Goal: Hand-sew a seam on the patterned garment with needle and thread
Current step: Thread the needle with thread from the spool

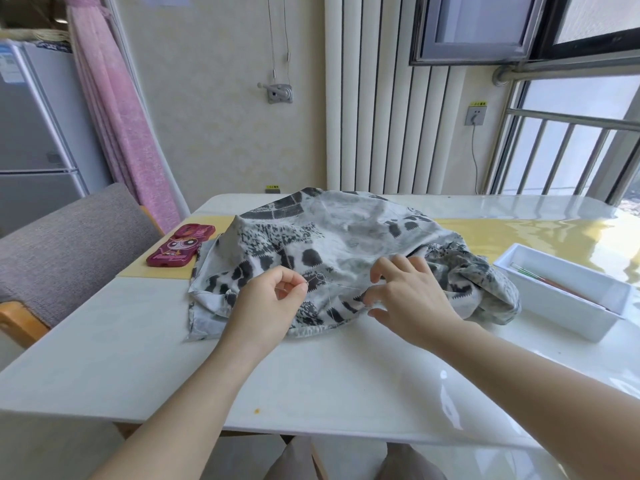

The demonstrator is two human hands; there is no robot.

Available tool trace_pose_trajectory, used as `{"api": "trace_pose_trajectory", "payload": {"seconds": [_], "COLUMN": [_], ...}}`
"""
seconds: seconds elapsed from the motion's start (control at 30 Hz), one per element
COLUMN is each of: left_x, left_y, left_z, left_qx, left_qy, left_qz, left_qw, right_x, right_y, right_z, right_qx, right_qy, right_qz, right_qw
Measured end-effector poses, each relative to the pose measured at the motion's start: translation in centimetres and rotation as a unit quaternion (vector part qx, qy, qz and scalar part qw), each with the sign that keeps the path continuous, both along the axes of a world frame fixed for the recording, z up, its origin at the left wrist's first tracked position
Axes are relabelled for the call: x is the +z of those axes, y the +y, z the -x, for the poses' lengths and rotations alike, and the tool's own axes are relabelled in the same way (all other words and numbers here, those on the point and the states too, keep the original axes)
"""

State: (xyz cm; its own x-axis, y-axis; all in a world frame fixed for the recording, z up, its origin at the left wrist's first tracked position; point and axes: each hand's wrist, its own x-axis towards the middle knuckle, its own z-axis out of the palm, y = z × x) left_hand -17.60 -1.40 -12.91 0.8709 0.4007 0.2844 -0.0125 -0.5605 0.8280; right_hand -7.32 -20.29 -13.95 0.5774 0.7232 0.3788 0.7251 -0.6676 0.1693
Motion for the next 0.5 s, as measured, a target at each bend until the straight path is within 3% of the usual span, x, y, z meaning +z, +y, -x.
{"api": "trace_pose_trajectory", "payload": {"seconds": [0.5], "left_x": [0.6], "left_y": [-2.4], "left_z": [-1.5], "left_qx": [-0.025], "left_qy": [-0.019], "left_qz": [0.003], "left_qw": [1.000], "right_x": [3.1], "right_y": [-4.6], "right_z": [1.1], "right_qx": [0.005], "right_qy": [0.150], "right_qz": [-0.157], "right_qw": [0.976]}}
